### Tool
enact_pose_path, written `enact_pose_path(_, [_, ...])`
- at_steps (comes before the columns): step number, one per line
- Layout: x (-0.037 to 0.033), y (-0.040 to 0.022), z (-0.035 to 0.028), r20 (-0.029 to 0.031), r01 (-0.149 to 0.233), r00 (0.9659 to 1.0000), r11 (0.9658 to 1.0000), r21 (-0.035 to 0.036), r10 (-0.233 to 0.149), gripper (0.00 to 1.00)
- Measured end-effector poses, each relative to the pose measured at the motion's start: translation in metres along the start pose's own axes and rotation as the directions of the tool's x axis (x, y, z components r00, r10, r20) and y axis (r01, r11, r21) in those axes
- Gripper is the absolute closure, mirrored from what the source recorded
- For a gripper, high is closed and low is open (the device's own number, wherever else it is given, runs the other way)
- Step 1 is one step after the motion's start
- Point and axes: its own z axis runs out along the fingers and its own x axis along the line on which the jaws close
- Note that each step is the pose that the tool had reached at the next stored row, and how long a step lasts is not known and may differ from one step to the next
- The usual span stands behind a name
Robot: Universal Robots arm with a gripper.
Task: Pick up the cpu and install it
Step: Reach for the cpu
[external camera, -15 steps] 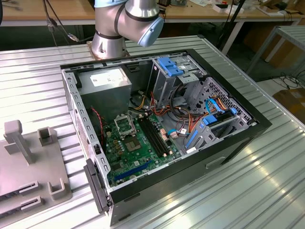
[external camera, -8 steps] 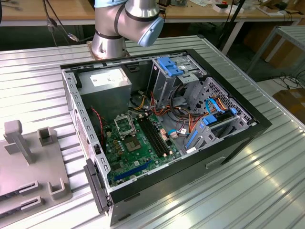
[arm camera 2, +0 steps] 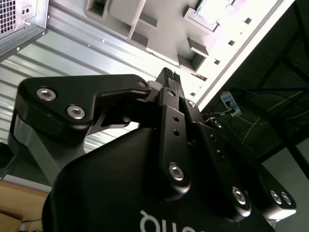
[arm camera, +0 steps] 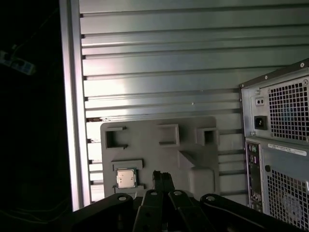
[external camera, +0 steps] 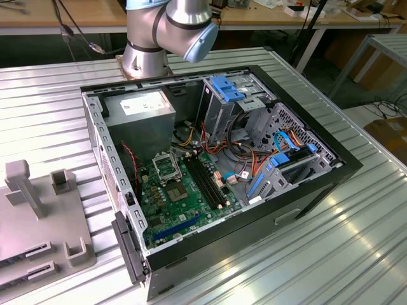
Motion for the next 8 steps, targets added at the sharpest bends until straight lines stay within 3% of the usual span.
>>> enact_pose_path(5, [0.01, -0.0024, 0.002, -0.0006, 0.006, 1.0, 1.0, 0.0, -0.006, 0.89])
enact_pose_path(8, [0.02, -0.0034, 0.003, -0.0013, 0.008, 1.0, 1.0, 0.0001, -0.008, 0.89])
